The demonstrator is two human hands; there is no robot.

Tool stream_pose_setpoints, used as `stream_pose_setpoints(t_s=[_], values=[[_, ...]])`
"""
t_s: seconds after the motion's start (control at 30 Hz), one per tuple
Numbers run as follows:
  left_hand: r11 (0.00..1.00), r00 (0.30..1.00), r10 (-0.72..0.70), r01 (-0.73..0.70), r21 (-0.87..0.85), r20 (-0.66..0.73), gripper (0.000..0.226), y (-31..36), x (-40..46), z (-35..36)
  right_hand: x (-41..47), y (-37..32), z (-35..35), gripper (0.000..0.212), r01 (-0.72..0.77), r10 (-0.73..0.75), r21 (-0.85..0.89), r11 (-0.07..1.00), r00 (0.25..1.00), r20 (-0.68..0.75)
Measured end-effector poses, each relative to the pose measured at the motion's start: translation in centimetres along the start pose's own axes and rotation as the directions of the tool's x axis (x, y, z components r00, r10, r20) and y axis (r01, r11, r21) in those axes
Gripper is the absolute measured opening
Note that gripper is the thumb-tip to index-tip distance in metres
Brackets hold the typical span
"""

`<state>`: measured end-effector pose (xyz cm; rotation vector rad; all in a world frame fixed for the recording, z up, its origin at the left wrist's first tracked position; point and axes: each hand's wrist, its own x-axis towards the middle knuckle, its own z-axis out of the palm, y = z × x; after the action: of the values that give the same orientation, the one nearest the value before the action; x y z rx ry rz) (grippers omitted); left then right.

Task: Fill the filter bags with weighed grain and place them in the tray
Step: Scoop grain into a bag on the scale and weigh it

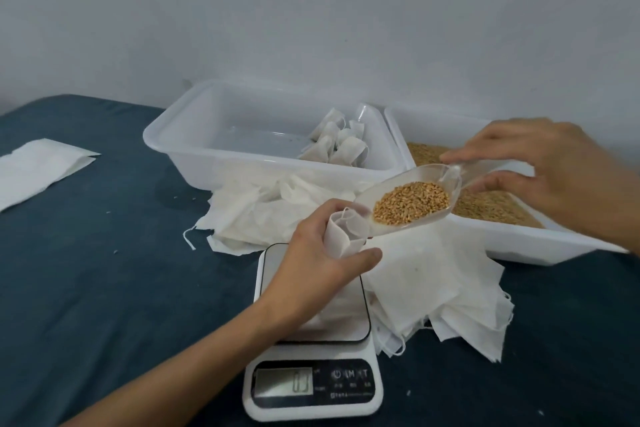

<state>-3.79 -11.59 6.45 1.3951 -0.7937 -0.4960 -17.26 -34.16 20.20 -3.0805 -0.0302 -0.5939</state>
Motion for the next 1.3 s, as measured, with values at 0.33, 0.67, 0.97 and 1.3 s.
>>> stream_pose_setpoints(t_s=[0.33,0.67,0.97,1.3], values=[[1.000,1.000,0.013,-0.013,-0.007,0.012,0.046,-0.8,0.2,0.1,0.3,0.2,0.0,0.052,0.076,-0.079,-0.136,0.988,0.997,-0.016],[1.000,1.000,0.014,-0.014,0.005,-0.011,0.046,-1.2,0.5,0.2,0.4,0.1,0.0,0.039,0.085,-0.092,-0.203,0.976,0.995,-0.025],[0.999,1.000,0.013,-0.012,0.035,-0.025,0.047,-1.4,0.6,0.1,0.4,0.0,0.0,0.042,0.083,-0.087,-0.221,0.972,0.996,-0.008],[0.997,0.999,0.015,-0.011,0.082,-0.042,0.052,-1.2,0.7,-0.1,0.4,0.2,0.3,0.039,0.103,-0.118,-0.247,0.964,0.992,-0.048]])
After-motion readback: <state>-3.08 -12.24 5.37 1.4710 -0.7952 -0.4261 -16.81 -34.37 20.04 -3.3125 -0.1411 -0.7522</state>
